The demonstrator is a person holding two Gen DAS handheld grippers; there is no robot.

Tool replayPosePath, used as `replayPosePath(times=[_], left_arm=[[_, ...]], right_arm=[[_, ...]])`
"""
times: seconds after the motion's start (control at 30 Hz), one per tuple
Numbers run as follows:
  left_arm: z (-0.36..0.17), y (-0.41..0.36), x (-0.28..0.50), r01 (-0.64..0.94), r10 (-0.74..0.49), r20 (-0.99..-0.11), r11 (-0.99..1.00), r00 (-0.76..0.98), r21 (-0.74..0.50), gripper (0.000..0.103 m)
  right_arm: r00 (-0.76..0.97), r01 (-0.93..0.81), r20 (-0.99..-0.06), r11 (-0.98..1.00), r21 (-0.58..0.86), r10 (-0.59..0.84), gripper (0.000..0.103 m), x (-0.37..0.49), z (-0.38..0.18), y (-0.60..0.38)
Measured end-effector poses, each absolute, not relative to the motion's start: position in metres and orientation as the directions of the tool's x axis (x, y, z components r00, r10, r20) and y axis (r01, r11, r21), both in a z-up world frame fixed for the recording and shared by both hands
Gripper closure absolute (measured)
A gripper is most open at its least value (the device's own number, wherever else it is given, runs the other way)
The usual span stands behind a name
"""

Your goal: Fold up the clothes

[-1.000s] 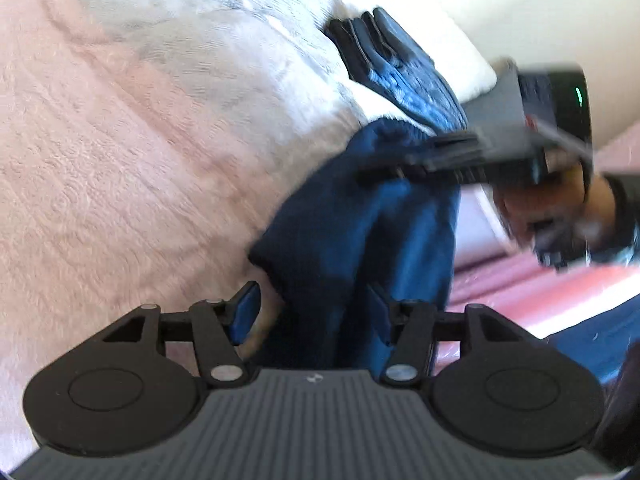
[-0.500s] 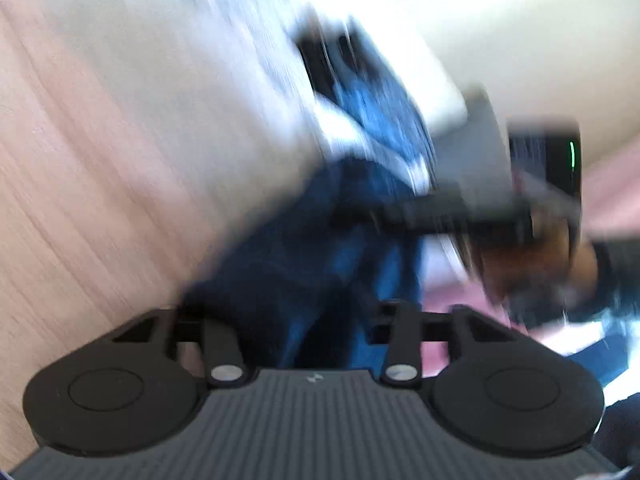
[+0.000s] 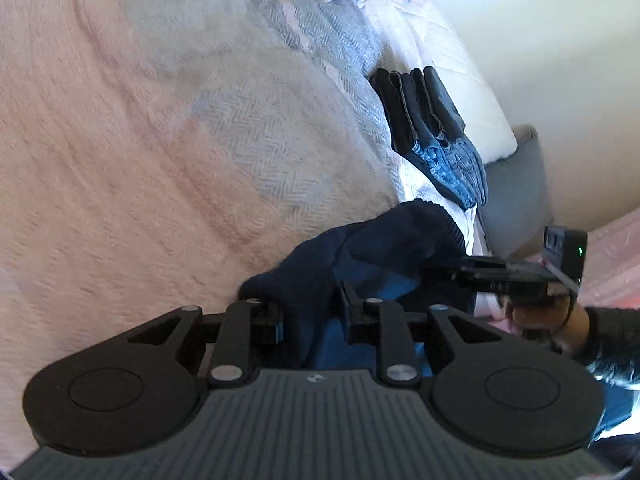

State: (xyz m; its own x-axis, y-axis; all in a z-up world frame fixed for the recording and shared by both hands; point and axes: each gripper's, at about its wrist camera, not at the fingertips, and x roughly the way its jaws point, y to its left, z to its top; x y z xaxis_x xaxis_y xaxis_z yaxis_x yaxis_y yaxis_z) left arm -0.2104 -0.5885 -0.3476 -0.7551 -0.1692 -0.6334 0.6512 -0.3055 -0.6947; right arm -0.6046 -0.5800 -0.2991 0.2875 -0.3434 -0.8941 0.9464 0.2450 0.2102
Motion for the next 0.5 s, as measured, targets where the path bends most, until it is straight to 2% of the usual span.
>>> replayPosePath(times=[0.03,0.07,0.23,0.4,0.5], left_arm=[[-0.344,-0.589,-0.203,0.678,-0.192,-0.653,-0.3,-0.732,-0.671,0.064],[-0.34,-0.587,-0.193,0.711,-0.217,-0.679,-0.282,-0.701,-0.644,0.061],[-0.305,-0.579,-0.163,0.804,-0.303,-0.745,-0.264,-0.594,-0.533,0.062],[-0.266,-0.562,-0.23,0.765,-0.302,-0.728,-0.45,-0.616,-0.461,0.058],[-0.264,-0.535,-0.299,0.657,-0.201,-0.72,-0.618,-0.664,-0.432,0.055]], right_arm=[[0.282,0.952,-0.891,0.219,0.213,-0.356,0.06,-0.611,-0.298,-0.579],[0.271,0.958,-0.888,0.197,0.21,-0.37,0.059,-0.618,-0.296,-0.577],[0.262,0.965,-0.86,0.139,0.223,-0.438,0.06,-0.646,-0.28,-0.565],[0.29,0.951,-0.811,0.056,0.305,-0.508,0.059,-0.666,-0.268,-0.546],[0.323,0.922,-0.79,-0.018,0.388,-0.521,0.059,-0.68,-0.275,-0.537]])
